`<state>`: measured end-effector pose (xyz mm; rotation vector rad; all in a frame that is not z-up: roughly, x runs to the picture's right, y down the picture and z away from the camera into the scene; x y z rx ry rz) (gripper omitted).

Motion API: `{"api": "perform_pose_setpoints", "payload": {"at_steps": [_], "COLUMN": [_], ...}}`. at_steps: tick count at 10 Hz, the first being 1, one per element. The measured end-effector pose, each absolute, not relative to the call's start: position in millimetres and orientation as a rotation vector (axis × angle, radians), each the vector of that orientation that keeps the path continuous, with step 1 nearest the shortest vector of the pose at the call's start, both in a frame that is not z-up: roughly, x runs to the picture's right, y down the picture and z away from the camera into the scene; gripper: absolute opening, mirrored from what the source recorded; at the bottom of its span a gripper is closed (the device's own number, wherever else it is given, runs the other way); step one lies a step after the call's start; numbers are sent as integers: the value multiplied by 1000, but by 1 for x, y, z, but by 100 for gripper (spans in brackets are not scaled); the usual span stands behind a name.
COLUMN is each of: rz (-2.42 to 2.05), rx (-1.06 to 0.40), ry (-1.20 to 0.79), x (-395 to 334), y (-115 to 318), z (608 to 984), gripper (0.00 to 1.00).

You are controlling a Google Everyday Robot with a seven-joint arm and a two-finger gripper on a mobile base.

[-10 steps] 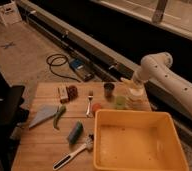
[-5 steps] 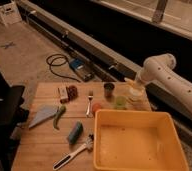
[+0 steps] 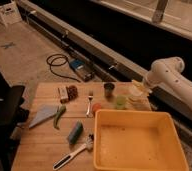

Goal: Place banana in paper cup

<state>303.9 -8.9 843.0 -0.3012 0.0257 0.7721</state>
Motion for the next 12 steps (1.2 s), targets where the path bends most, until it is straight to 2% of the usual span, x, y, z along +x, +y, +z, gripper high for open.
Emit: {"api": "perform_pose_setpoints", "payload": {"at_steps": [1, 9, 10, 12], "rz": [767, 735, 732, 731], "rx": [-303, -381, -396, -405], "ry": [21, -8, -7, -6], "x": [299, 274, 273, 273], "y": [-10, -3, 0, 1], "z": [844, 869, 873, 875], "gripper": [31, 31, 37, 57]}}
